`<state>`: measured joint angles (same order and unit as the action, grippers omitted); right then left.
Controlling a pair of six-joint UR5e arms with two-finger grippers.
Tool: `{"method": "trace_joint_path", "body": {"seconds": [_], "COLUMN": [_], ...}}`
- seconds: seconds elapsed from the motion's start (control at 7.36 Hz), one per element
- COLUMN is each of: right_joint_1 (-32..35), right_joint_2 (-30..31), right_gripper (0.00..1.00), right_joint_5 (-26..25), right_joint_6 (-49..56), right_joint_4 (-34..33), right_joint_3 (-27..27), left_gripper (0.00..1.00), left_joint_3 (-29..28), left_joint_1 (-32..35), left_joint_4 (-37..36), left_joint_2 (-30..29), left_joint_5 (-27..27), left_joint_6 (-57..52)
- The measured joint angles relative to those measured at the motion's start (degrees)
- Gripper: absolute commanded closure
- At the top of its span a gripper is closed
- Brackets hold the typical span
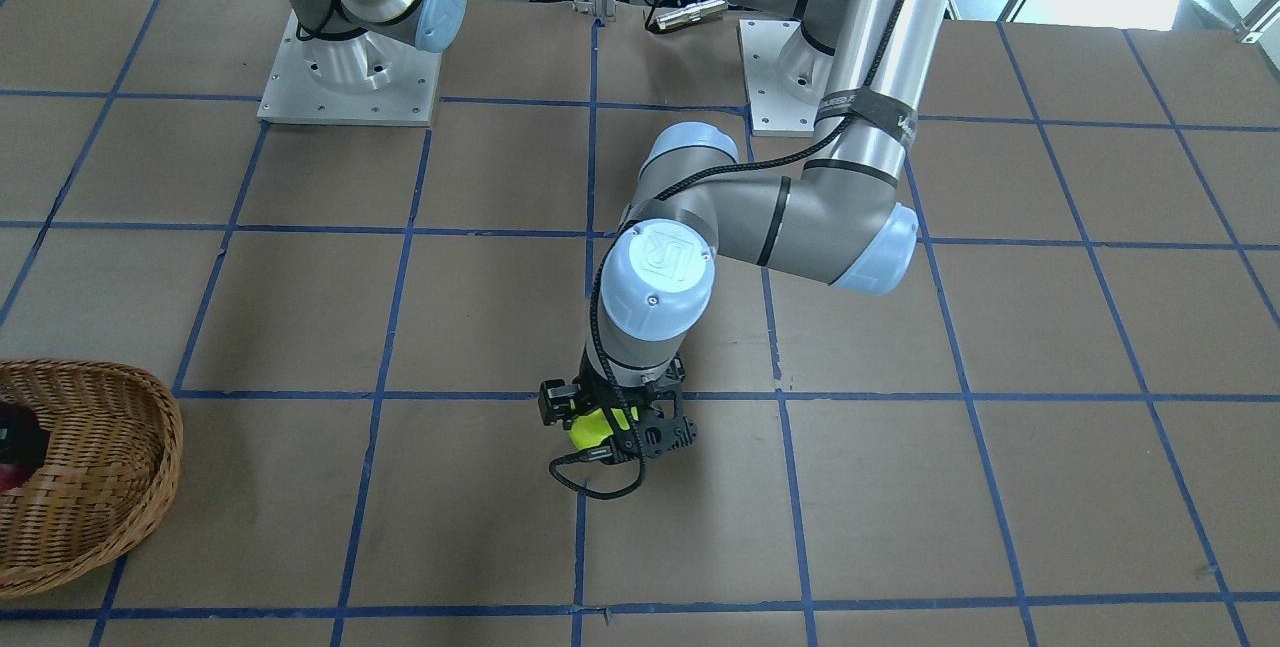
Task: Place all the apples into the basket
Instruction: 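Carry the dark apple into the basket while the left carries the green apple centerward, then release the green apple at center and withdraw the left while the right returns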
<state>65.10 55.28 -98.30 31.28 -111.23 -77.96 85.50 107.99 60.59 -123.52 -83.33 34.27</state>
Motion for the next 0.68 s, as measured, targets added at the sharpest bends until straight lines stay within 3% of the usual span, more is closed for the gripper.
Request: {"method": "trace_joint_path", "body": {"seconds": [0.14,0.27,0.68], "right_joint_1": [-0.35,-0.55,-2.91], "right_joint_2": [-1.45,-2.40,-3.30], "right_gripper": [0.11,0.00,0.00], "right_joint_5": [-0.44,-0.62,-1.56], "right_joint_6": [1.61,2.45,4.70], "right_joint_4": [-1.94,-2.71,-1.62], "right_joint_3": [0.00,-0.03,-0.02], "left_gripper": [0.00,0.00,0.00], "left_joint_3": [0.74,1.62,1.32], "left_joint_1": [0.94,1.28,-4.08], "left_joint_4": [-1.60,-3.73,-3.22], "left_joint_2": [-0.86,-1.01,3.11], "left_joint_5": [-0.07,-0.19,-1.29], "left_joint_6": [0.43,0.30,-4.11]}}
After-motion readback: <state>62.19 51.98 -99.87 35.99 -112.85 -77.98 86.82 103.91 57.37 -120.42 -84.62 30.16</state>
